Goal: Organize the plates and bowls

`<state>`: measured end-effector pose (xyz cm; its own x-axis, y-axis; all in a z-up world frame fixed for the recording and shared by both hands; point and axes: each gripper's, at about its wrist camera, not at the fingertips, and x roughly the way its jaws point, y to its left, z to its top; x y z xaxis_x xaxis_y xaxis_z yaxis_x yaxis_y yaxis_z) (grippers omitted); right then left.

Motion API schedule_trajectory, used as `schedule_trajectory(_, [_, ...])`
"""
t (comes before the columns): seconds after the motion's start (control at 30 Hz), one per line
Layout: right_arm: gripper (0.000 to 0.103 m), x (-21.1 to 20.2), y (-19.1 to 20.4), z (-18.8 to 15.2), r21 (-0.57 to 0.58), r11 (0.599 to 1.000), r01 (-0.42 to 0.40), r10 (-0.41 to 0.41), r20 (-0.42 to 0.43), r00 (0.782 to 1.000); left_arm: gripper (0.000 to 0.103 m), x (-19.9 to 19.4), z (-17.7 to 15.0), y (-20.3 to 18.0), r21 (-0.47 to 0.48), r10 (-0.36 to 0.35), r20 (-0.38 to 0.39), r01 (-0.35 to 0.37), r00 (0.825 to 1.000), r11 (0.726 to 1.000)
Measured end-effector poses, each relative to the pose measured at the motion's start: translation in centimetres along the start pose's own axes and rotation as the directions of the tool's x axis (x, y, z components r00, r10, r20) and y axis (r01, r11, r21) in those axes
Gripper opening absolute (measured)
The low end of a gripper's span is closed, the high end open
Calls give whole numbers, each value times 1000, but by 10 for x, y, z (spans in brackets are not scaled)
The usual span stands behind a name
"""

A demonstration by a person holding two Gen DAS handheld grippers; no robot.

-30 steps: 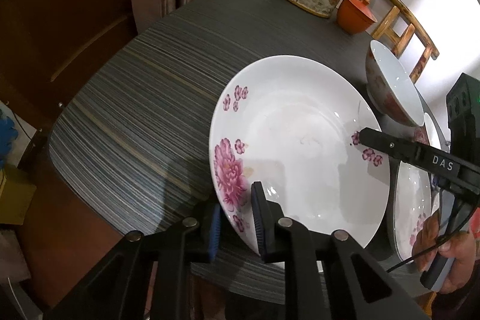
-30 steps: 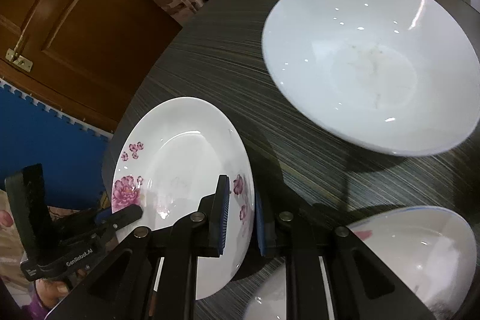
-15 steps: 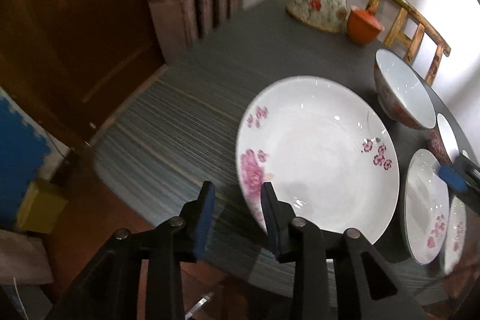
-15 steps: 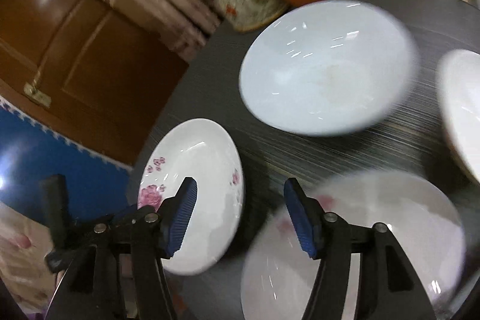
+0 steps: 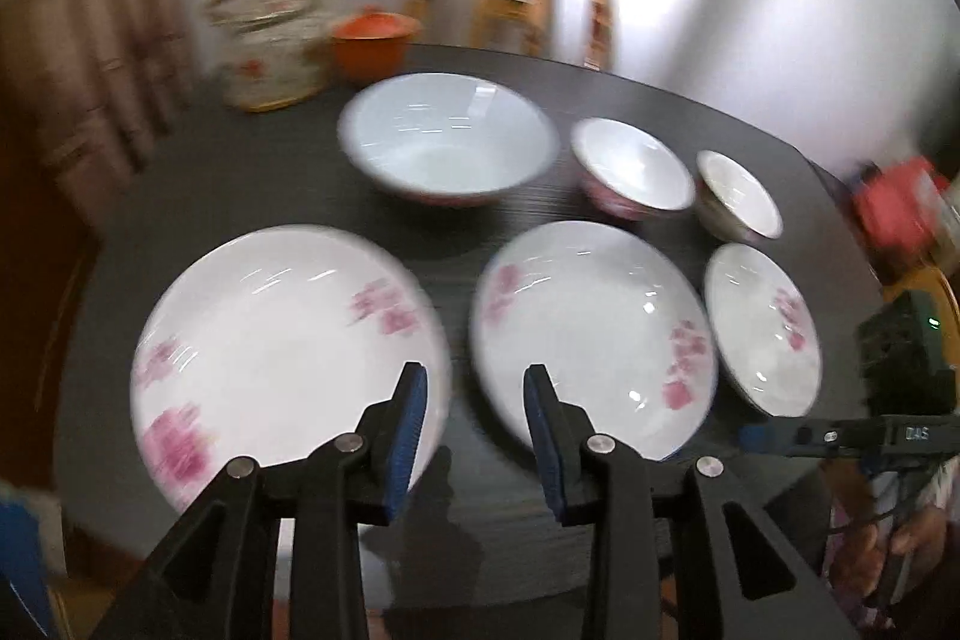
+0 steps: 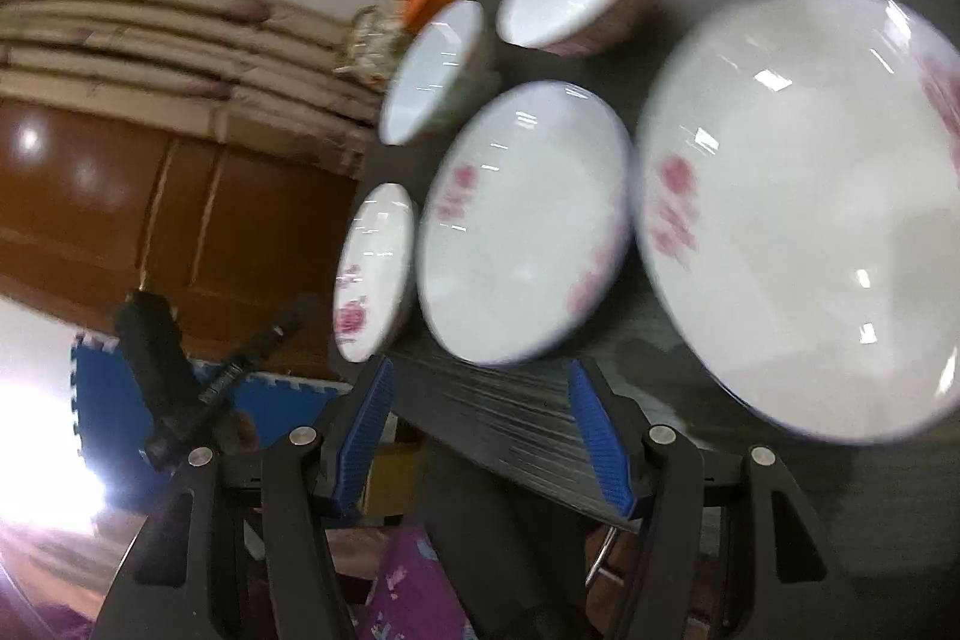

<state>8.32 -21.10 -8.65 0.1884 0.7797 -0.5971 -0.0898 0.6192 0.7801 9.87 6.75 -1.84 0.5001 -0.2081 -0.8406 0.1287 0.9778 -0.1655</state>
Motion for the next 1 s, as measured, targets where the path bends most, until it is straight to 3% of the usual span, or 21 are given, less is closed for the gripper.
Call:
schedule_trajectory(0.1, [52,7,-15,-1,97,994,-54,54,1,999,34,21,15,-3,46,15,-50,-12,999,999])
schedule_trajectory(0.3, [48,19,-16,11,123,992,4,-6,23,1000,34,53,35,-5,134,4,-94,9,996,991])
schedule_trajectory(0.47, [46,29,-27,17,187,982,-30,27,20,999,34,75,42,-3,159,-47,-141,69,989,985])
schedule_trajectory(0.57, [46,36,-24,20,199,980,-25,22,20,1000,34,90,44,-4,204,-15,-166,49,986,978])
schedule_trajectory(0.77, [42,42,-25,24,203,979,9,-11,10,1000,34,108,46,-5,237,-29,-202,78,979,968])
schedule_trajectory(0.87, [40,46,-25,26,200,980,21,-22,4,1000,19,114,47,-1,213,-74,-226,123,971,969])
schedule_trajectory(1.0, [30,50,-29,26,206,977,45,-44,-6,999,17,114,49,-1,180,-78,-215,118,974,977])
